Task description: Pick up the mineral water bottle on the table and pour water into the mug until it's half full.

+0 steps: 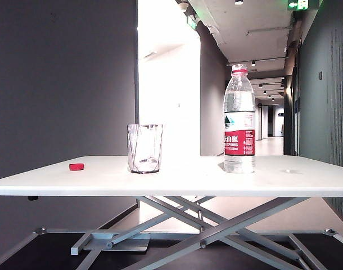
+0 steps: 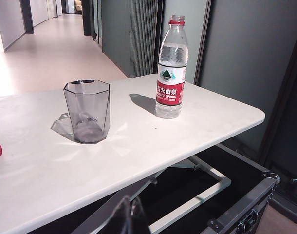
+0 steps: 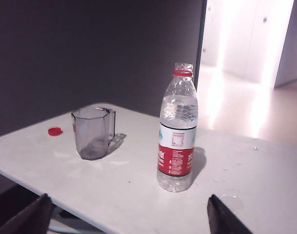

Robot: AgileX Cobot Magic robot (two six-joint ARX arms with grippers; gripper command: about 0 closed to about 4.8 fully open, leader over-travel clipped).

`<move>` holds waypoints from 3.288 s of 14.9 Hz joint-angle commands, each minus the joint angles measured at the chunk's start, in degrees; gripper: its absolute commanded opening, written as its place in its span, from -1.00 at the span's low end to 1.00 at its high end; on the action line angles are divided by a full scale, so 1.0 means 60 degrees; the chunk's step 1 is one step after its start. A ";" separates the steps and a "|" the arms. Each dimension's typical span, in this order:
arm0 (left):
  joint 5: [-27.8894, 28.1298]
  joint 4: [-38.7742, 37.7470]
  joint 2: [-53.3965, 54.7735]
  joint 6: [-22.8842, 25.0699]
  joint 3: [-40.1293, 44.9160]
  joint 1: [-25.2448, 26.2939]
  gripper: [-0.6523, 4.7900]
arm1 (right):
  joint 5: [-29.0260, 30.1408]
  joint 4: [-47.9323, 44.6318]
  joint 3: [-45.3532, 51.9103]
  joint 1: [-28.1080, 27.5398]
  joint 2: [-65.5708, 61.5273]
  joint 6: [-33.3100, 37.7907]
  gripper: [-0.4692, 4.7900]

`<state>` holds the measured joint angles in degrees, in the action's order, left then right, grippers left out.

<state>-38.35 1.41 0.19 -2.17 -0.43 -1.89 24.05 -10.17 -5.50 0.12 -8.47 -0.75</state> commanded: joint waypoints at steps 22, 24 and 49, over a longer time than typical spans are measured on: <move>-0.0040 -0.0135 0.0004 0.0295 -0.0025 -0.0011 -0.78 | 0.3016 -0.6921 -0.7756 0.0004 -1.7096 -0.0561 1.00; -0.0044 -0.0229 0.0004 0.0452 -0.0025 -0.0011 -0.78 | 0.3257 -0.6918 -0.8360 0.0007 -1.7639 -0.0557 1.00; -0.0040 -0.1191 0.0004 0.0918 -0.0025 -0.0011 -0.78 | 0.2980 -0.6277 -1.0335 0.0477 -1.8848 -0.0557 1.00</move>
<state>-38.39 -6.26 0.19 3.01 -0.43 -1.89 41.52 -47.59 -67.35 3.31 -121.80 -4.14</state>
